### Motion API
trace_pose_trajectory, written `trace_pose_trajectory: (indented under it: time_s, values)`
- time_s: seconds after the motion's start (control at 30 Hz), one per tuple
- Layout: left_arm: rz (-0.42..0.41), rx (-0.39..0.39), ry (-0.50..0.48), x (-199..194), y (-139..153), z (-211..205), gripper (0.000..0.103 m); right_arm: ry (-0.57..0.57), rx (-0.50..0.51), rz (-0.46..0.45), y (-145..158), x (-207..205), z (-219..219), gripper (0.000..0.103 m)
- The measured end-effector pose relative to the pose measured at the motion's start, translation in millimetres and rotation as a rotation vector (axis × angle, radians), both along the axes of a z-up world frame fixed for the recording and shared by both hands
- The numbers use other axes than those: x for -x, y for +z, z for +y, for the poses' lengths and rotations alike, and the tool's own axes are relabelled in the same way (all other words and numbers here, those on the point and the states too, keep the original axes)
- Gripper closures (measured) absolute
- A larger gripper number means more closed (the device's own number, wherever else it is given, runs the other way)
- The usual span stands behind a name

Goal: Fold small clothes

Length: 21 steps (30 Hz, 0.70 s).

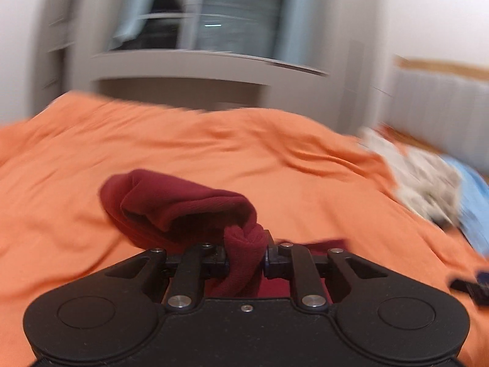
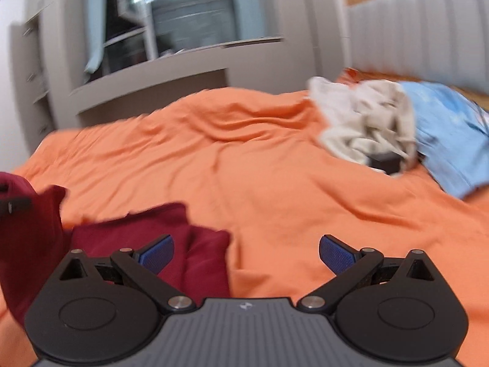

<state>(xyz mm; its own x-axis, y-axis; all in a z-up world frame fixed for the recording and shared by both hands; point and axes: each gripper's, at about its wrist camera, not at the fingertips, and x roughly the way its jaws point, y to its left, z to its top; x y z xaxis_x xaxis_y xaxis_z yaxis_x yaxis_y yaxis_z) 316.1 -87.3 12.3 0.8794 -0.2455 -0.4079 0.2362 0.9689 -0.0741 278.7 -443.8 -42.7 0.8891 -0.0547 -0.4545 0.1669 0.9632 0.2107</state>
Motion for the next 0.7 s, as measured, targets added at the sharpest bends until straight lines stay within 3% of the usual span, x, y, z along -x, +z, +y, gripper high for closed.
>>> trace_pose_trajectory:
  time_s: [0.1, 0.23, 0.43, 0.53, 0.7]
  values:
    - [0.013, -0.058, -0.169, 7, -3, -42, 0.084, -0.054, -0.033, -0.017, -1, 3, -17, 0.0]
    - [0.089, -0.078, -0.317, 20, -25, -80, 0.084, -0.098, -0.075, -0.015, -3, 3, -34, 0.0]
    - [0.159, -0.137, -0.382, 34, -63, -102, 0.081, -0.092, -0.077, -0.002, -4, 2, -35, 0.0]
    - [0.163, -0.146, -0.396, 39, -69, -107, 0.073, -0.086, -0.085, 0.005, -5, 0, -34, 0.0]
    - [0.163, -0.132, -0.422, 38, -67, -111, 0.044, -0.066, -0.105, 0.033, -9, -7, -35, 0.0]
